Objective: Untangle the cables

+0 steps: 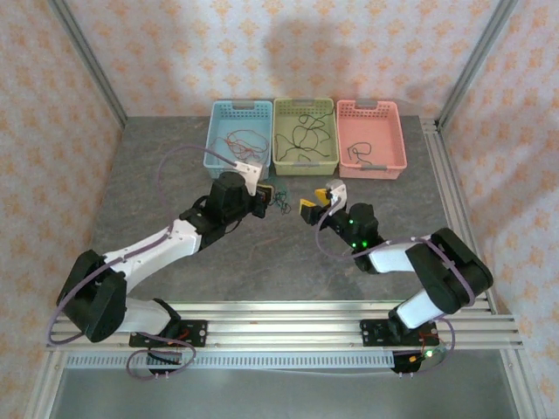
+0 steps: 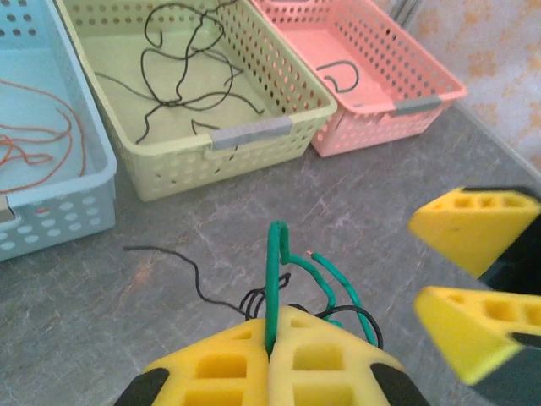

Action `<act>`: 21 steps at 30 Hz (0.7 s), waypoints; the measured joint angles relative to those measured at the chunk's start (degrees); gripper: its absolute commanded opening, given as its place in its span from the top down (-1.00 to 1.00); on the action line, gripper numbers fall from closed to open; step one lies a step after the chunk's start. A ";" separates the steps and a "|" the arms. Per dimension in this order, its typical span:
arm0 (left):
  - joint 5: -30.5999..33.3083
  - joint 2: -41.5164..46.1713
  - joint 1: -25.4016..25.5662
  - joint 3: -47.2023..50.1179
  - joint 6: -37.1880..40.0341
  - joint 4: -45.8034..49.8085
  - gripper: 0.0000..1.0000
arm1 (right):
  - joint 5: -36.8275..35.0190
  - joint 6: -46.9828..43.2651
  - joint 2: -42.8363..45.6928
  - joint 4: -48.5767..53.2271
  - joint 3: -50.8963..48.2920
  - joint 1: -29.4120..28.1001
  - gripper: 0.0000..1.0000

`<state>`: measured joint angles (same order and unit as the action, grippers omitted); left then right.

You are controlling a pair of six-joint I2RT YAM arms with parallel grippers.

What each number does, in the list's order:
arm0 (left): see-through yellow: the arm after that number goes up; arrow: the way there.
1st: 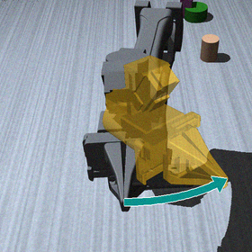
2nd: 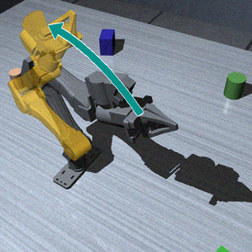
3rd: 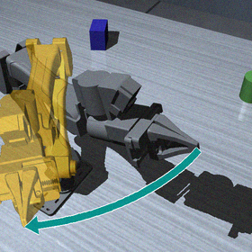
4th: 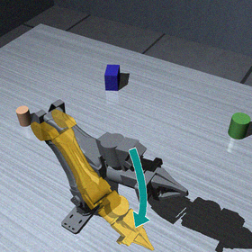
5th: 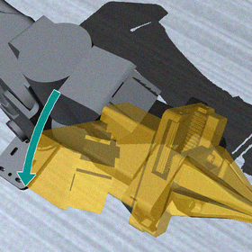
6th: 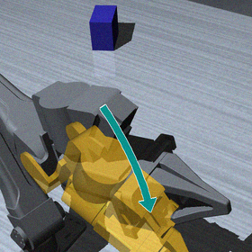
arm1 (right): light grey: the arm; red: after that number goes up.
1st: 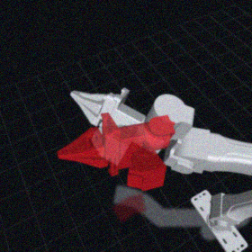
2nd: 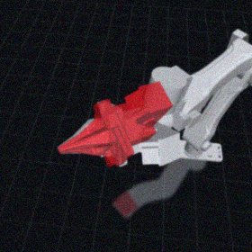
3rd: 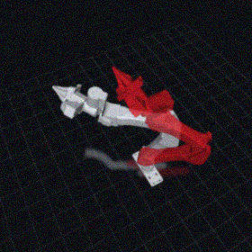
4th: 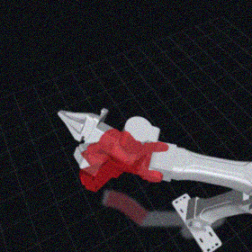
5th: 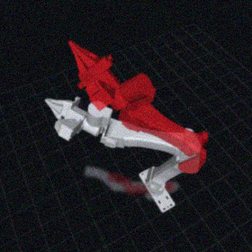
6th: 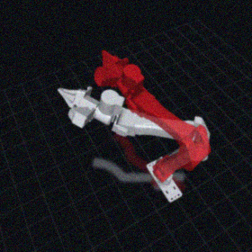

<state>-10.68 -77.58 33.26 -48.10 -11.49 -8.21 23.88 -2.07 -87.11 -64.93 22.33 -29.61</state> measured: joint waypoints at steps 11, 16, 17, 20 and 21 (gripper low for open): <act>-3.65 -2.47 0.55 0.33 2.56 -3.82 1.00 | 3.76 2.91 -5.01 -7.30 2.62 -0.98 -0.18; -6.16 -2.47 0.90 1.38 2.67 -4.55 1.00 | 4.70 2.91 -5.44 -6.78 4.92 -1.27 -0.13; -6.71 -2.47 0.90 1.49 2.75 -4.52 1.00 | 4.96 2.89 -5.49 -6.60 5.25 -1.27 -0.04; -7.78 -2.47 0.90 1.79 3.08 -4.83 1.00 | 6.80 3.23 -6.12 -5.73 6.27 -1.27 0.13; -8.11 -2.47 0.90 1.81 3.13 -4.90 1.00 | 7.21 3.32 -6.25 -5.49 6.34 -1.27 0.16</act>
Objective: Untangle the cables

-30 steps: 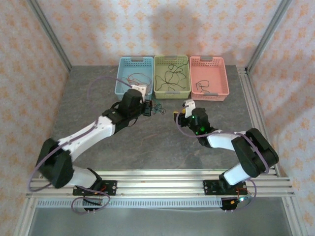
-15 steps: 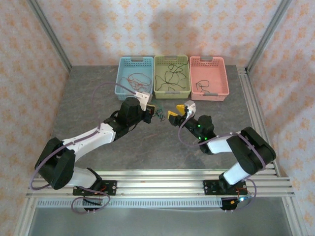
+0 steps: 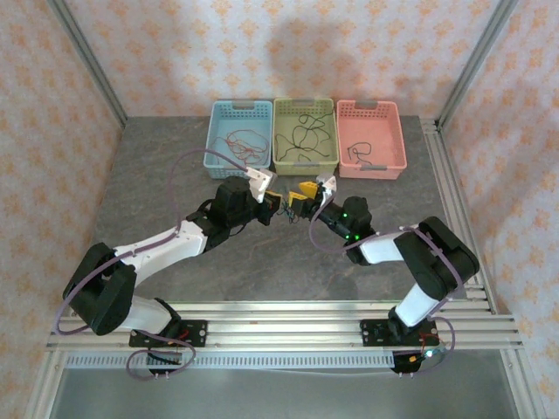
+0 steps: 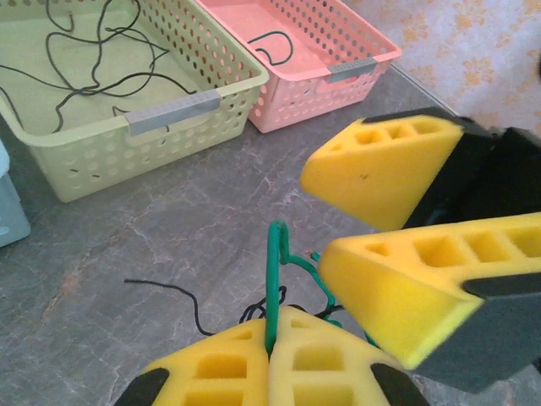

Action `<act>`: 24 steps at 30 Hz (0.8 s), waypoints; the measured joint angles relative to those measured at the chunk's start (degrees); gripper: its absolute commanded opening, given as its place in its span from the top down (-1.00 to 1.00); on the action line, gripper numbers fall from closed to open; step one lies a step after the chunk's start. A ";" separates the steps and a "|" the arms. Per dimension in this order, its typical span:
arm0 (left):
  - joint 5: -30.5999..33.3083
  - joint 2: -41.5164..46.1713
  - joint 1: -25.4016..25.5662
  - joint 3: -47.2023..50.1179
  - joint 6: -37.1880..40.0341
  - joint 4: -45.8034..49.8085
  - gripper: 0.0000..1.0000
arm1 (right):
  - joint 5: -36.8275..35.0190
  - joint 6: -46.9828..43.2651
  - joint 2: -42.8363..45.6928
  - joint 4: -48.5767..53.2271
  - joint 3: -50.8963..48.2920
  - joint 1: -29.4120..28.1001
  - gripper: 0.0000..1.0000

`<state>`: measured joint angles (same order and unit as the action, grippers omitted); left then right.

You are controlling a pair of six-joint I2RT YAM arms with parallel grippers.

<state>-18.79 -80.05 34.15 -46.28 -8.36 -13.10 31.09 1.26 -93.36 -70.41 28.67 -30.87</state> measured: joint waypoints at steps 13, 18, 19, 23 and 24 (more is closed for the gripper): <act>-0.55 0.07 0.00 0.00 1.88 -0.17 1.00 | 4.13 0.09 0.02 2.91 -0.13 0.00 0.68; -0.52 0.07 0.07 0.00 2.45 0.00 1.00 | 4.15 0.00 0.68 2.51 -1.09 0.00 0.96; -0.48 0.07 0.15 0.00 2.47 0.02 1.00 | 4.09 -0.04 0.90 2.21 -1.40 0.00 1.00; -0.31 0.07 0.44 0.00 2.49 0.00 1.00 | 3.78 0.20 1.49 1.29 -2.36 0.11 1.00; -0.28 0.07 0.42 0.00 2.49 0.00 1.00 | 3.67 0.20 1.55 0.98 -2.58 0.15 1.00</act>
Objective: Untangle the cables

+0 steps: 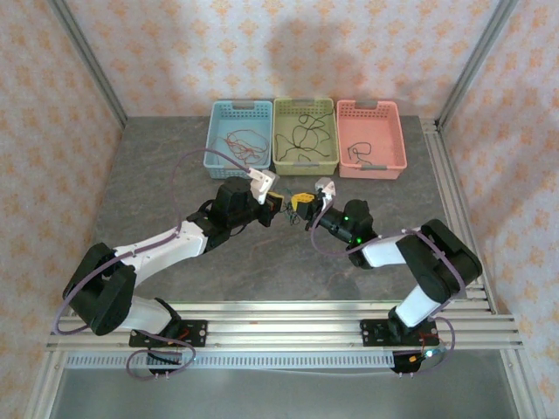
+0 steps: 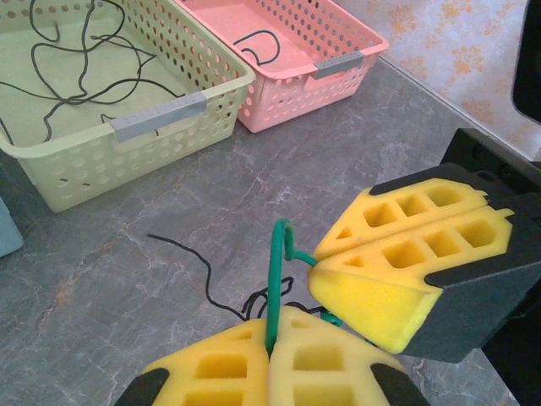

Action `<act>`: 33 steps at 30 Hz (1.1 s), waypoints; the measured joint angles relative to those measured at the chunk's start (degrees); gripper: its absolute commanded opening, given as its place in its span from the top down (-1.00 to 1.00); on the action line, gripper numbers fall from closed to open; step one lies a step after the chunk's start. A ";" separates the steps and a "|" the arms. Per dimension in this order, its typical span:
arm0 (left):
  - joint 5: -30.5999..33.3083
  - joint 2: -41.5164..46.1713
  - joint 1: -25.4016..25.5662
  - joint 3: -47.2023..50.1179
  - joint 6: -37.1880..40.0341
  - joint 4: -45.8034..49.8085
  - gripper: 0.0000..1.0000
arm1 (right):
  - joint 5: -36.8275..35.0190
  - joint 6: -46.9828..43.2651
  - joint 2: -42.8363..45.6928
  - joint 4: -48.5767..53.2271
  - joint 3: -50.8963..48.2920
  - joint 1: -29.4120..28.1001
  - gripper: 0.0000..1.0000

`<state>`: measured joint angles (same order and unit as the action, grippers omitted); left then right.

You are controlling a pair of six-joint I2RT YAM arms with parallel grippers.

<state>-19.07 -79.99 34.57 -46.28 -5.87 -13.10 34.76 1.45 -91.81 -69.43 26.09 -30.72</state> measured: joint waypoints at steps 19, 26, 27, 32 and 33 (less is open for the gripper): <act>5.86 0.35 -0.07 0.92 -0.42 0.02 1.00 | -5.18 5.79 0.07 -6.86 -3.56 4.31 1.00; 8.87 7.63 -2.16 5.99 -4.46 -0.11 1.00 | -16.15 8.04 2.78 -6.88 -5.99 7.65 1.00; 8.96 9.31 -2.32 7.10 -5.25 -0.20 1.00 | -17.59 8.37 3.17 -6.86 -6.08 7.65 1.00; 9.55 16.33 -2.32 11.61 -7.48 -0.26 1.00 | -21.66 9.22 4.46 -5.90 -6.12 7.63 1.00; 9.86 17.79 -2.32 12.15 -7.69 0.07 1.00 | -22.53 9.29 4.83 -5.42 -6.14 7.63 1.00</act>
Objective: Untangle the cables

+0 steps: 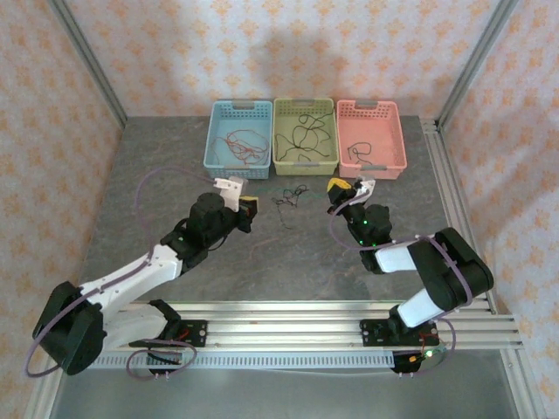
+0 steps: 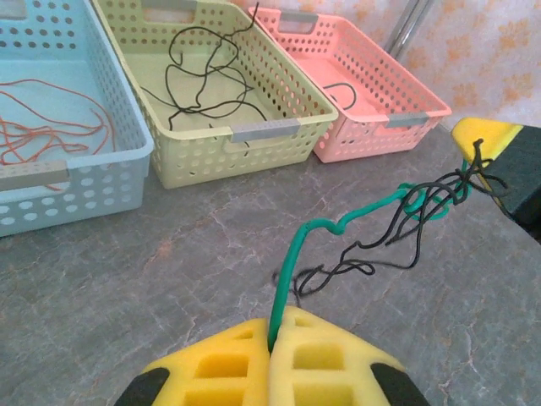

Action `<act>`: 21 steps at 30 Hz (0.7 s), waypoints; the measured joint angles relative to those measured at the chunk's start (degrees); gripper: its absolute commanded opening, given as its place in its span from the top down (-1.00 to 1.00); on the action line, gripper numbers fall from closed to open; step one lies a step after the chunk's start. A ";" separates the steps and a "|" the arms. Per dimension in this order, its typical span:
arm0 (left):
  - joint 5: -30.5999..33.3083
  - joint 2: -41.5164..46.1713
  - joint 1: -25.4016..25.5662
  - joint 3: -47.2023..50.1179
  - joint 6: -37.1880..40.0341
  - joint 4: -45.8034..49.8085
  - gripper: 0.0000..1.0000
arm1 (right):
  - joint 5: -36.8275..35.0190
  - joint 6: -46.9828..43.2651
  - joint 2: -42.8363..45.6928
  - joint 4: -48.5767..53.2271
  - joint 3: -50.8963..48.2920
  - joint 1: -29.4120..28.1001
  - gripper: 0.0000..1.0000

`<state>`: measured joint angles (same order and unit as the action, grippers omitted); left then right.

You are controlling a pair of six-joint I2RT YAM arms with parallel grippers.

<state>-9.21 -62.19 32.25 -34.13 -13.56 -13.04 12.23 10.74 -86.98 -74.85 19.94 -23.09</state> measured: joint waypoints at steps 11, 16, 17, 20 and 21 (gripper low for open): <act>3.74 8.00 -0.24 0.28 -0.55 5.11 1.00 | -5.51 0.04 3.87 5.05 -0.15 0.00 1.00; 7.21 9.31 -2.78 0.46 -0.61 7.61 1.00 | -11.47 -0.31 3.91 7.82 -0.48 1.31 1.00; 8.74 9.88 -3.82 0.46 -0.76 8.20 1.00 | -13.64 -0.33 3.91 8.59 -0.83 2.08 1.00; 10.67 10.80 -4.92 0.46 -1.05 8.85 1.00 | -17.31 -0.44 3.91 10.58 -1.31 2.56 1.00; 11.02 10.84 -4.94 0.46 -1.16 9.01 1.00 | -17.92 -0.44 3.91 10.99 -1.31 2.56 1.00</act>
<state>1.80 -51.35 27.31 -33.67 -14.72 -4.03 -5.69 10.31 -83.07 -63.86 18.63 -20.53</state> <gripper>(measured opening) 0.045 0.044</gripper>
